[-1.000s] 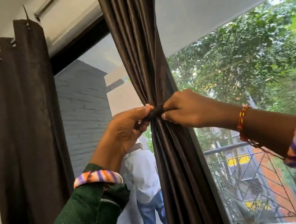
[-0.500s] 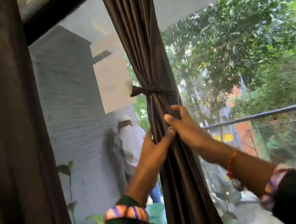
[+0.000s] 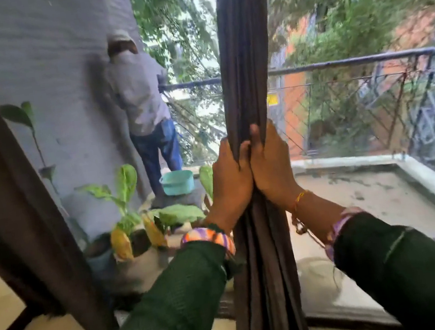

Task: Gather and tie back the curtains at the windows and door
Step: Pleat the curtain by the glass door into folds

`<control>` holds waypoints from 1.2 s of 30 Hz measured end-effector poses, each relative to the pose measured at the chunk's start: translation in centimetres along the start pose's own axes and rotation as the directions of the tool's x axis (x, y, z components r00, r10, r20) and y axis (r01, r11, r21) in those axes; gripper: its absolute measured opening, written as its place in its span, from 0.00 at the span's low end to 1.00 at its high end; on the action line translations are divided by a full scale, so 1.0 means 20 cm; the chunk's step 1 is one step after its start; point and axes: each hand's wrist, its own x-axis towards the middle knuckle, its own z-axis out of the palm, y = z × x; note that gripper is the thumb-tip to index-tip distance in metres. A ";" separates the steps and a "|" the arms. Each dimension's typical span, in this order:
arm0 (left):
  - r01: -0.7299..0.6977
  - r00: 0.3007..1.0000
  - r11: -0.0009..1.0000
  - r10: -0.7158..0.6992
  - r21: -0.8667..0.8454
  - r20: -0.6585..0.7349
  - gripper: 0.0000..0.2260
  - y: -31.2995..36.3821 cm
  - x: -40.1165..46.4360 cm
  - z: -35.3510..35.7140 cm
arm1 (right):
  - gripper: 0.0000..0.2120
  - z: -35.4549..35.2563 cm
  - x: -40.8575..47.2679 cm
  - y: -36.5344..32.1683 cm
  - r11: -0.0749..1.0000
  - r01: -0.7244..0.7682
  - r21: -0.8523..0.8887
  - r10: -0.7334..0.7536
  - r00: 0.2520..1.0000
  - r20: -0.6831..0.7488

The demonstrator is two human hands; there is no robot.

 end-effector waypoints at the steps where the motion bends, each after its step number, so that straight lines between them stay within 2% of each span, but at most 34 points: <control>1: -0.002 1.000 1.000 0.003 -0.002 0.005 0.18 -0.01 0.00 -0.02 | 0.15 0.01 -0.02 -0.02 1.000 0.000 0.001 0.000 1.000 -0.019; 3: 0.002 1.000 1.000 -0.002 0.007 0.014 0.14 -0.01 -0.01 -0.04 | 0.14 0.01 -0.06 -0.05 1.000 0.009 -0.002 -0.009 0.999 -0.052; 8: -0.040 0.996 0.999 0.038 0.014 0.080 0.14 0.00 -0.02 -0.13 | 0.15 0.06 -0.12 -0.11 0.999 -0.015 -0.028 0.012 0.996 -0.094; 14: -0.107 0.984 0.961 0.066 0.254 0.163 0.16 -0.03 0.02 -0.26 | 0.12 0.14 -0.14 -0.18 0.996 -0.031 -0.086 0.024 0.997 -0.077; 20: -0.196 0.965 0.858 0.082 0.474 0.251 0.16 -0.07 0.10 -0.36 | 0.14 0.24 -0.13 -0.20 0.989 -0.044 -0.144 0.039 0.999 -0.036; 24: -0.319 0.937 0.734 0.149 0.599 0.316 0.16 -0.11 0.19 -0.42 | 0.11 0.33 -0.08 -0.20 0.987 -0.067 -0.146 0.062 0.997 -0.038; 30: -0.386 0.913 0.629 0.156 0.675 0.377 0.14 -0.19 0.29 -0.46 | 0.10 0.43 -0.04 -0.20 0.976 -0.092 -0.199 0.088 0.996 -0.031; 33: -0.460 0.880 0.569 0.189 0.681 0.436 0.11 -0.22 0.35 -0.46 | 0.11 0.43 -0.01 -0.23 0.952 -0.097 -0.291 0.095 0.995 -0.021; 36: -0.572 0.810 0.498 0.219 0.652 0.543 0.14 -0.22 0.45 -0.51 | 0.10 0.39 0.05 -0.28 0.826 -0.075 -0.559 0.137 0.988 0.069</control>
